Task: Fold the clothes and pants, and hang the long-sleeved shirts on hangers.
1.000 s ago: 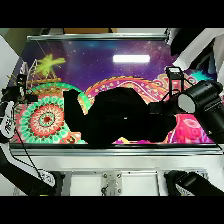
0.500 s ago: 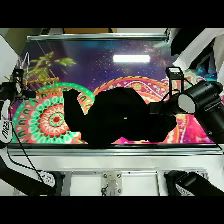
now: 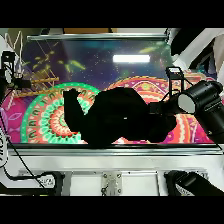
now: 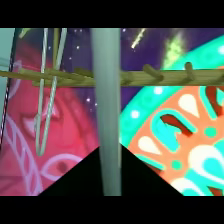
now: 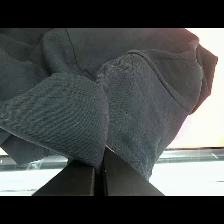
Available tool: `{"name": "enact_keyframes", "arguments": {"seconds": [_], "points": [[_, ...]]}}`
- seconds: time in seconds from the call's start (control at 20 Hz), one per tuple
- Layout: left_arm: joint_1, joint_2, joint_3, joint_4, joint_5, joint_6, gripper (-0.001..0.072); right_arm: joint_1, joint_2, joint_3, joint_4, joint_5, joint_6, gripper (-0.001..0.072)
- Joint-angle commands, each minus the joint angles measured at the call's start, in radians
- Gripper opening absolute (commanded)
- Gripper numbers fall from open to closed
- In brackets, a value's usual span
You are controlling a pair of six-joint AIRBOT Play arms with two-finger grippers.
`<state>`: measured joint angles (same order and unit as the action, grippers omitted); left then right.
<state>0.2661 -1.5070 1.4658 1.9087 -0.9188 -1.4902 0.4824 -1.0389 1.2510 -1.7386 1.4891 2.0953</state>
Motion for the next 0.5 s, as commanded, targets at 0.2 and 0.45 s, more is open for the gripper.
{"name": "enact_keyframes", "arguments": {"seconds": [0.2, 0.45], "points": [[-0.150, 0.148, -0.007, -0.134, -0.243, 0.135, 0.0020, 0.000, 0.000, 0.000, 0.000, 0.000, 0.000, 0.0021], [-0.156, 0.333, -0.121, -0.681, -0.381, 0.717, 0.0020, 0.000, 0.000, 0.000, 0.000, 0.000, 0.000, 0.0021]]}}
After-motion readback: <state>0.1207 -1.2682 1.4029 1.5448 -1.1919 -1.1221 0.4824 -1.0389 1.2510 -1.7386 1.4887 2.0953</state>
